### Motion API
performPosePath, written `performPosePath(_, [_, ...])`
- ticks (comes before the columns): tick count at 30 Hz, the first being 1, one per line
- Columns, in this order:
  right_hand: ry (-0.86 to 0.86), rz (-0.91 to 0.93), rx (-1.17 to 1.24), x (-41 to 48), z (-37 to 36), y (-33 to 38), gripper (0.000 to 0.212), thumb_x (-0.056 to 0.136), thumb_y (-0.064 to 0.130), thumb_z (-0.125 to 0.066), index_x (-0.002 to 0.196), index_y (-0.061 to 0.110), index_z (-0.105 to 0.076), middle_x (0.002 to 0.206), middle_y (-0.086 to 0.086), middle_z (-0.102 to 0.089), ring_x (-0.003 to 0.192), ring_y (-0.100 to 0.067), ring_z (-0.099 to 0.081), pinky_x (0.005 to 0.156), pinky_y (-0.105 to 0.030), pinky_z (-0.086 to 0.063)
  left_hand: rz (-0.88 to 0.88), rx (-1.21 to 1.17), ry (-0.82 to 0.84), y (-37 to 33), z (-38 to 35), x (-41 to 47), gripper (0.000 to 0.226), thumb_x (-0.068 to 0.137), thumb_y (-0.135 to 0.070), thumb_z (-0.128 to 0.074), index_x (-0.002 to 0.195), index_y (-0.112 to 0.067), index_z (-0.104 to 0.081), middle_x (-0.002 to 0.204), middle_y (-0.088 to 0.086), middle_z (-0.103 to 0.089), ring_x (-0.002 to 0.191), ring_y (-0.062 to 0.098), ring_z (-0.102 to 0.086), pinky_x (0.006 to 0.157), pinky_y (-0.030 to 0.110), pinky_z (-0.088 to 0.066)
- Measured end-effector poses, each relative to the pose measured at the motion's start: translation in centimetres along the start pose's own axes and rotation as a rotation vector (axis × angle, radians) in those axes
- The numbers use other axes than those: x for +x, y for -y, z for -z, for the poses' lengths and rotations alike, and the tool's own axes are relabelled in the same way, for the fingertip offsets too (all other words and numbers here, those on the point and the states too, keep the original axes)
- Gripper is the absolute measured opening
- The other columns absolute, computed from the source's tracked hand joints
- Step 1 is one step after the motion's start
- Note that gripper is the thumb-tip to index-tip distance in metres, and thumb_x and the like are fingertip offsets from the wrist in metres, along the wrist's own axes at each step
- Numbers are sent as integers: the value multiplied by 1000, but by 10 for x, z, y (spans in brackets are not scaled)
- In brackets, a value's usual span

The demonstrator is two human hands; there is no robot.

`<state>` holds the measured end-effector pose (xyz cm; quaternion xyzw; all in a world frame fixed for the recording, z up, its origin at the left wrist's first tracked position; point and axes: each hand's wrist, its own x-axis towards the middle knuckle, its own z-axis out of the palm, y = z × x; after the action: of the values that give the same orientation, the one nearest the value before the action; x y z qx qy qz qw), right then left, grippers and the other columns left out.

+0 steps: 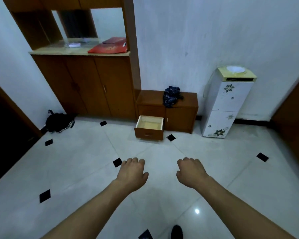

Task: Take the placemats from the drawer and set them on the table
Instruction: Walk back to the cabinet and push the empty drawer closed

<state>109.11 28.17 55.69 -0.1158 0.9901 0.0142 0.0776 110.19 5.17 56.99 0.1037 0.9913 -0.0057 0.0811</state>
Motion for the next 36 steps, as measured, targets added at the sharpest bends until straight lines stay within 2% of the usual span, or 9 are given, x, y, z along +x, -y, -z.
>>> performPosePath(5, [22, 43, 27, 111, -4, -22, 21, 89, 29, -45, 99, 15, -56, 103, -6, -62, 93, -26, -59, 83, -36, -39, 53, -11, 14, 23, 12, 93, 38, 90, -45, -47, 113, -15, -53, 112, 9, -60, 104, 29, -52, 92, 42, -42])
performPosePath(12, [21, 173, 46, 272, 12, -33, 23, 87, 27, -46, 103, 15, -57, 104, -7, -62, 97, -27, -58, 85, -38, -40, 241, -18, 61, 70, 34, 209, 37, 92, -45, -47, 110, -12, -51, 110, 10, -59, 102, 28, -53, 88, 40, -41])
performPosePath(18, [36, 223, 95, 372, 21, -34, 19, 85, 26, -47, 98, 16, -57, 103, -8, -62, 95, -28, -58, 71, -35, -38, 306, -74, 84, 106, 40, 287, 39, 91, -43, -49, 116, -12, -50, 112, 10, -58, 102, 28, -53, 86, 38, -42])
performPosePath(23, [46, 191, 93, 455, 19, -24, 28, 86, 31, -49, 109, 18, -59, 111, -7, -62, 104, -28, -57, 85, -37, -44, 269, -68, 103, 153, 35, 370, 38, 91, -43, -48, 115, -13, -50, 112, 9, -58, 102, 28, -52, 86, 37, -42])
performPosePath(32, [79, -8, 130, 607, 12, -4, 25, 85, 29, -50, 104, 17, -61, 105, -7, -65, 96, -27, -60, 83, -35, -44, 49, -20, 116, 256, 27, 548, 39, 91, -43, -47, 117, -13, -51, 114, 10, -59, 106, 28, -53, 89, 40, -42])
performPosePath(36, [96, -120, 206, 643, 6, -11, 27, 86, 29, -53, 109, 15, -59, 111, -8, -63, 103, -29, -58, 87, -36, -42, -53, -4, 160, 274, 24, 613, 39, 91, -42, -47, 119, -14, -50, 114, 10, -59, 106, 28, -53, 89, 40, -43])
